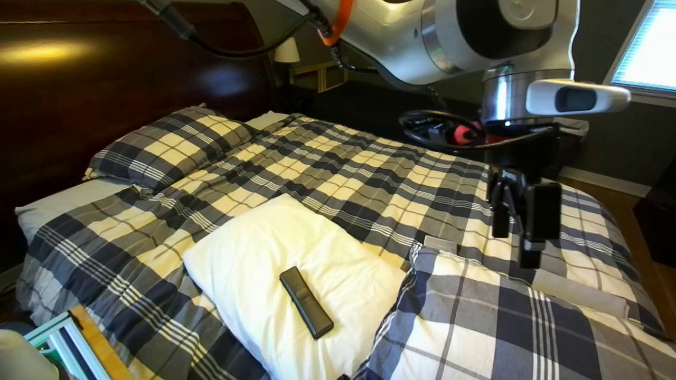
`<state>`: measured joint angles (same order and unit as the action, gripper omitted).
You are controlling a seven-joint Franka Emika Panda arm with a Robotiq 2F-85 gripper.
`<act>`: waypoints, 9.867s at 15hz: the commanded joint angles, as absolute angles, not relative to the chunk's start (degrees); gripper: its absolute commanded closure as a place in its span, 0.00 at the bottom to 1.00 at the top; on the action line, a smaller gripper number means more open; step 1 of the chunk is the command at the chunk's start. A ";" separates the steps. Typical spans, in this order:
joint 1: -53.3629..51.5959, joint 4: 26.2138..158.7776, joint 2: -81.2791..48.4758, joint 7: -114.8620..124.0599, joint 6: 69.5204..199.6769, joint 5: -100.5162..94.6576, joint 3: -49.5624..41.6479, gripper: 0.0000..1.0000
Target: Remove the checked pillow from on top of the white pillow, pick up the black remote, put it on the bed and then put the checked pillow back on top of the white pillow
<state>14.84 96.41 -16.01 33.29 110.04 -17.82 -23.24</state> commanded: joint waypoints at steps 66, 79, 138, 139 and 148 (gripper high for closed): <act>9.75 134.89 -32.34 28.04 157.27 32.94 -2.83 0.00; 7.61 132.39 -29.71 30.32 147.98 26.94 -8.56 0.72; 20.23 119.97 -39.69 28.42 145.09 8.79 -26.00 0.00; 19.13 120.78 -38.29 28.84 144.68 8.05 -26.93 0.00; 9.76 123.52 -24.94 35.69 138.06 -4.87 -33.59 0.00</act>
<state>12.90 122.38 -28.94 31.70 137.79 0.50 -31.44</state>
